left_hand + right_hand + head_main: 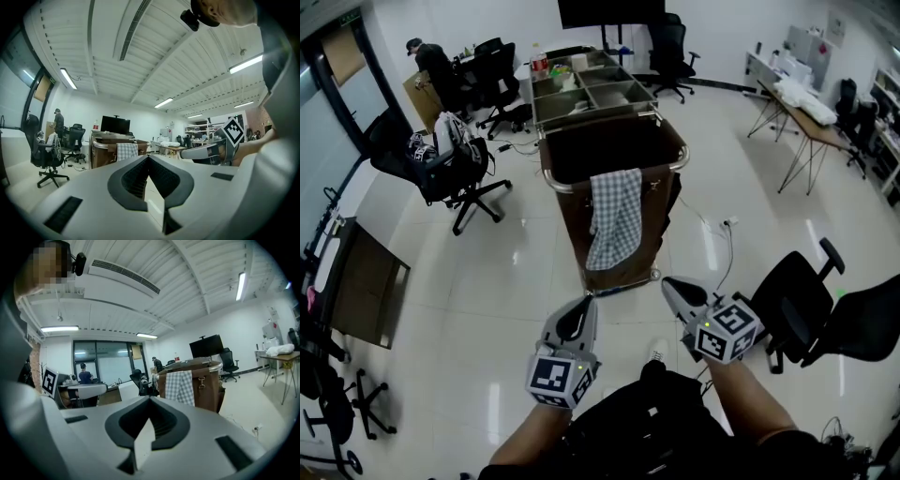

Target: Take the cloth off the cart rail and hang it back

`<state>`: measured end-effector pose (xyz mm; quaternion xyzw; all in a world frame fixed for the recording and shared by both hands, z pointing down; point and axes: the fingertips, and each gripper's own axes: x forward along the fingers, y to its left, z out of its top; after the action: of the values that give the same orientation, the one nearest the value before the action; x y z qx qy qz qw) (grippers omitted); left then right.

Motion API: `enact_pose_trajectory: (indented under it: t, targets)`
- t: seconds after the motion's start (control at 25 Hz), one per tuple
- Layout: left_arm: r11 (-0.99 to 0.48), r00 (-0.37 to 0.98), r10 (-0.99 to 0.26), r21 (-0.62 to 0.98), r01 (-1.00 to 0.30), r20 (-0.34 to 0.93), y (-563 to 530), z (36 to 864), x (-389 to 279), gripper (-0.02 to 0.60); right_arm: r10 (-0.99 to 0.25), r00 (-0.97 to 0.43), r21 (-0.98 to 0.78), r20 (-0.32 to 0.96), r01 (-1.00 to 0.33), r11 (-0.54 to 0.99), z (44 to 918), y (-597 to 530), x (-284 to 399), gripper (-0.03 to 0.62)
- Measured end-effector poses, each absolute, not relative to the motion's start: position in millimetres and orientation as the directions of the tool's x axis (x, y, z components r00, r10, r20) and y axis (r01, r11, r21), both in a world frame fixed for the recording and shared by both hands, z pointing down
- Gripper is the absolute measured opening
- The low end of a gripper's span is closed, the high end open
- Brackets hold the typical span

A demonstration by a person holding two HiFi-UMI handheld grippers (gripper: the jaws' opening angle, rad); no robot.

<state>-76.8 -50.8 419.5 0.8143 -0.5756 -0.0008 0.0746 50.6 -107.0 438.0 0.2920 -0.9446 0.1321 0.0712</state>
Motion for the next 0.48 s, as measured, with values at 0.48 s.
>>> enact_pose_trajectory:
  t: [0.48]
  targets:
    - [-0.277,0.289,-0.955,0.143,-0.95,0.072,-39.4,419.1,-86.4,0.0,-0.508,-0.83,-0.17,0.229,-0.548,0.819,438.5,-105.0,47.1,0.011]
